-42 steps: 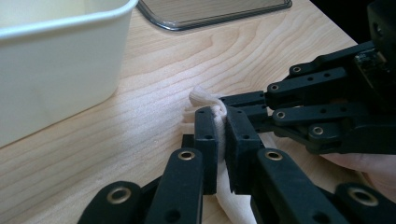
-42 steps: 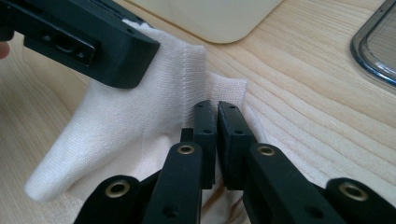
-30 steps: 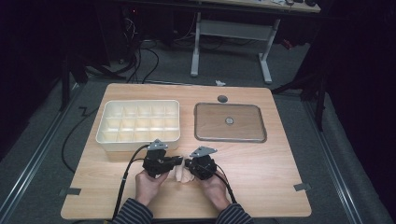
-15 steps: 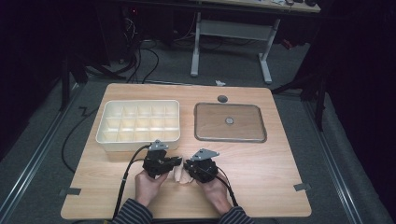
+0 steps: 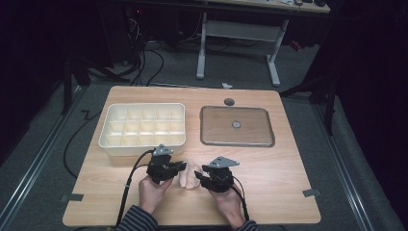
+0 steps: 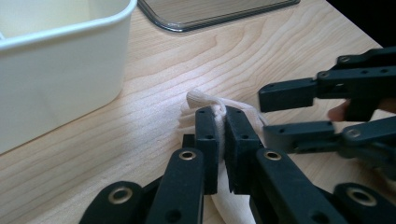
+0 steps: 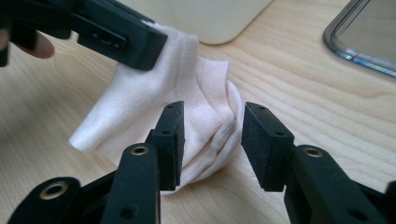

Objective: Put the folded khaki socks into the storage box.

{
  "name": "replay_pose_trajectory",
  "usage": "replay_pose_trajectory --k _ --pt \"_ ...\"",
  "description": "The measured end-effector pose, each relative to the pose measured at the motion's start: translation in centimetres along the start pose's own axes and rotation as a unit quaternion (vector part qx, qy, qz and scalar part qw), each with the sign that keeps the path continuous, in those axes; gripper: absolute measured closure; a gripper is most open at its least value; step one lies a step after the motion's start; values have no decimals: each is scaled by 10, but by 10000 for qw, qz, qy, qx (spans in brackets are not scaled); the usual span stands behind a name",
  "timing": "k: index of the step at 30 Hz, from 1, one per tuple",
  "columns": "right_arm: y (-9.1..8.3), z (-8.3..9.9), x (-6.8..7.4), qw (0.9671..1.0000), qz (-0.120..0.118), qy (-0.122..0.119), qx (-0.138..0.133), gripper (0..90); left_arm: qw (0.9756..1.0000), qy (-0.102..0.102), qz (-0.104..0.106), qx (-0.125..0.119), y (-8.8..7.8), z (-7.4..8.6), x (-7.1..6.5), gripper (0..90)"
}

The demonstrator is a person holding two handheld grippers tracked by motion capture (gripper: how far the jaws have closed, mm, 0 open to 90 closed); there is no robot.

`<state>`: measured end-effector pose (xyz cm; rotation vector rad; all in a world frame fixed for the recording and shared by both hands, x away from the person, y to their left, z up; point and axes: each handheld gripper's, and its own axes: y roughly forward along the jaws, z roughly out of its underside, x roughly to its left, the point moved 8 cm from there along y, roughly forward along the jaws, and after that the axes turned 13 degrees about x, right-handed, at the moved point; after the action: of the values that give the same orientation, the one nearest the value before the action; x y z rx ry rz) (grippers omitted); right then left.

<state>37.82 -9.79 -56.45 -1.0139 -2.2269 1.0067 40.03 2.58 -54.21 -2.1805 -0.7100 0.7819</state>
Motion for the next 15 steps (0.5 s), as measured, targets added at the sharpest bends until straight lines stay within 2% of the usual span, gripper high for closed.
replay_pose_trajectory --k 3,6,12,15 --pt "8 2 0 9999 -6 68 158 574 10000 -17 -4 -6 -1 0 0 852" --pt "16 5 1 9994 67 6 336 583 10000 -21 8 -28 -2 0 -1 852" --pt "20 6 2 9992 51 -101 371 626 10000 -28 86 -38 0 -2 -2 852" --pt "20 6 3 9991 61 -170 382 644 9999 39 105 -28 0 -4 -5 852"
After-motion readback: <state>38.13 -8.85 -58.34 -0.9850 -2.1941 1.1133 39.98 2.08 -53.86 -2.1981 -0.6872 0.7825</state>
